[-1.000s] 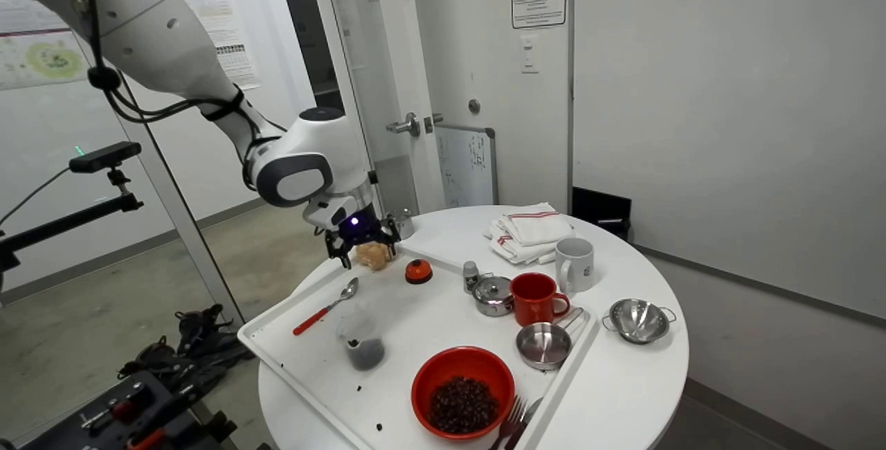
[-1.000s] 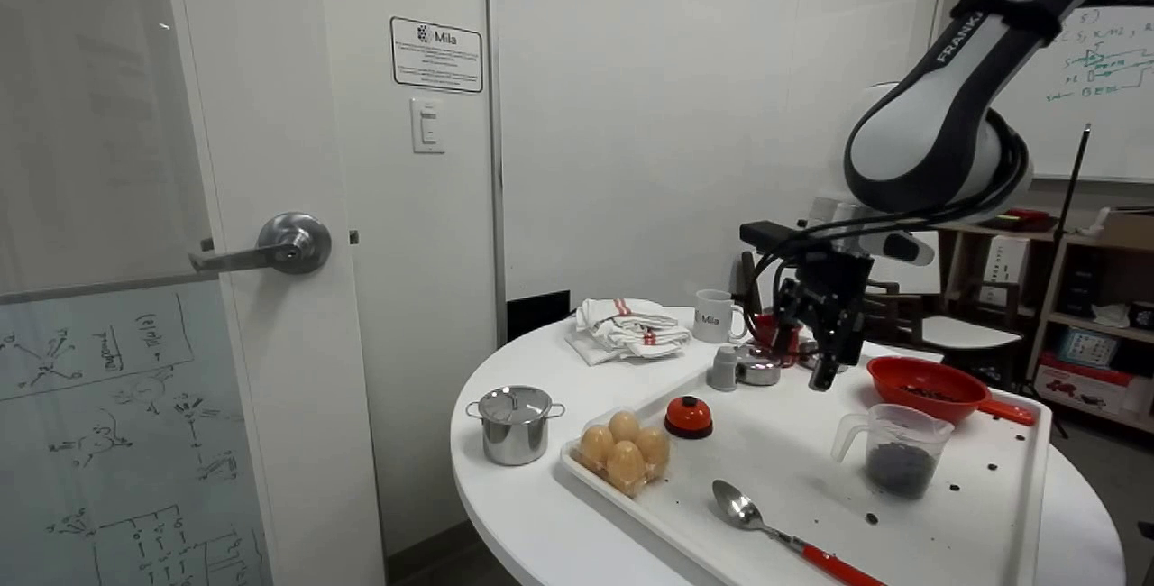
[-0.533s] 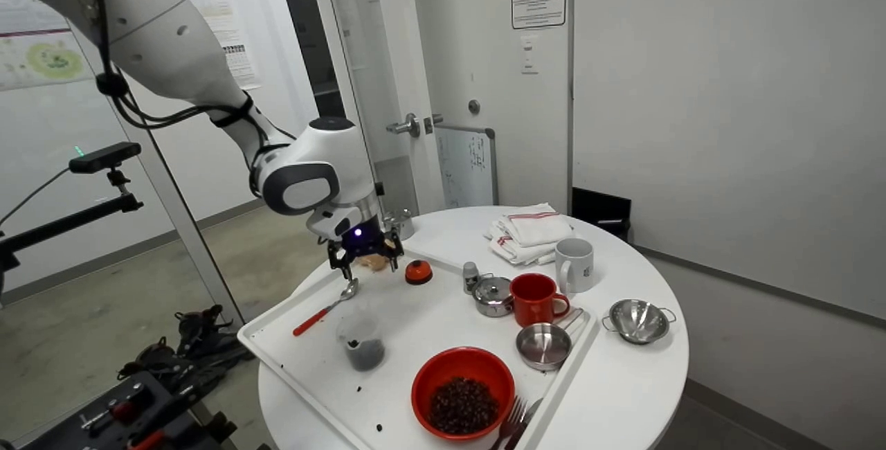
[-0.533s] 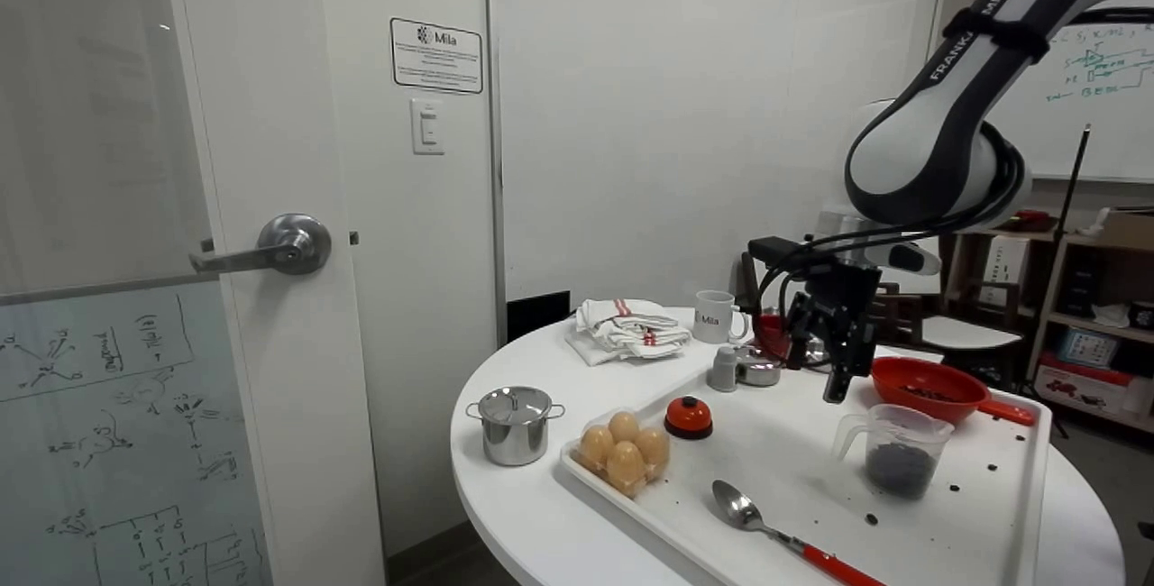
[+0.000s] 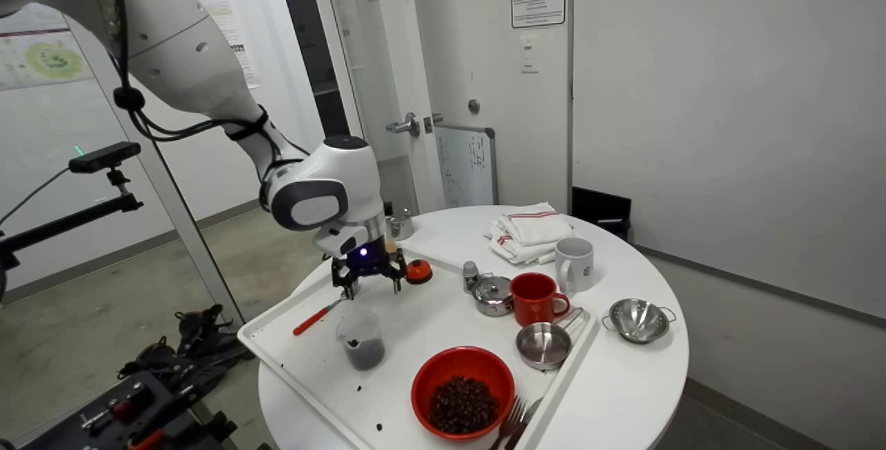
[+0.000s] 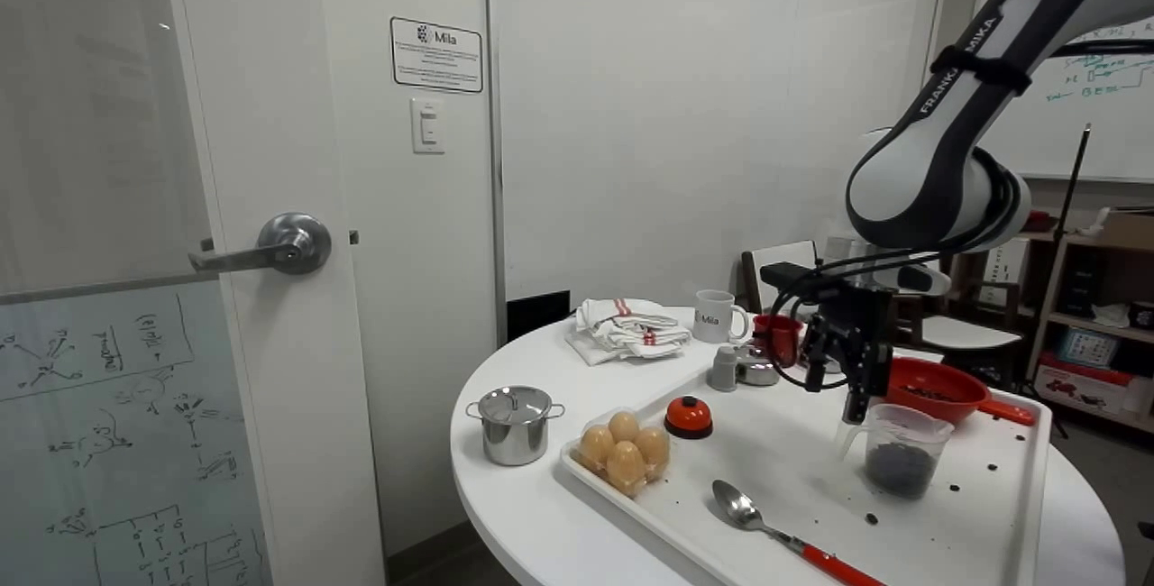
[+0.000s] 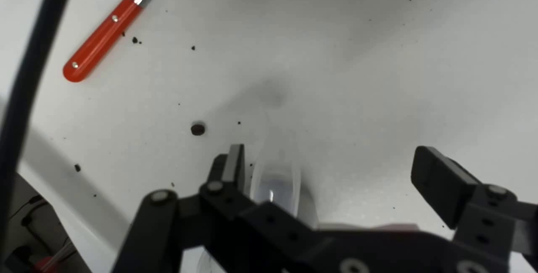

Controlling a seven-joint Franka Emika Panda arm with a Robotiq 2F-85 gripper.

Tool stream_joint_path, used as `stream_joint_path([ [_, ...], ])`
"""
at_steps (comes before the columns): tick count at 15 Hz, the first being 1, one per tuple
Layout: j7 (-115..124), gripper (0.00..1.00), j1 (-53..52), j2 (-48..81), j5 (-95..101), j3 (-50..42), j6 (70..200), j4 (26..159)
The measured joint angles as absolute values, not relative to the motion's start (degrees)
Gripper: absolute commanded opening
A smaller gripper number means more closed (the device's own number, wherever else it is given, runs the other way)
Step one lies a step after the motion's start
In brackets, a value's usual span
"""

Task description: Get the colourless jug and pour some of its contents into the brown bowl

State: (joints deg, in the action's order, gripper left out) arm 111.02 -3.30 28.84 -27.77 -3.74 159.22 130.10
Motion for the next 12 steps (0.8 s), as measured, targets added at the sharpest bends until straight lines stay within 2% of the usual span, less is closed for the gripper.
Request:
stream_joint_path([
  [6,110.99,1.0,-3.27,30.0,-27.77,-2.55,157.59,130.05],
  [7,110.99,0.95,-3.27,30.29,-27.77,-2.34,157.47,130.08],
  [8,110.99,0.78,-3.27,30.57,-27.77,-2.16,157.45,130.13],
  [9,110.99,0.7,-3.25,30.81,-27.78,-1.99,157.46,130.23],
  [10,110.99,0.69,-3.24,31.02,-27.83,-1.85,157.56,130.42],
  [12,110.98,0.56,-3.07,31.36,-28.08,-1.43,158.35,131.03],
])
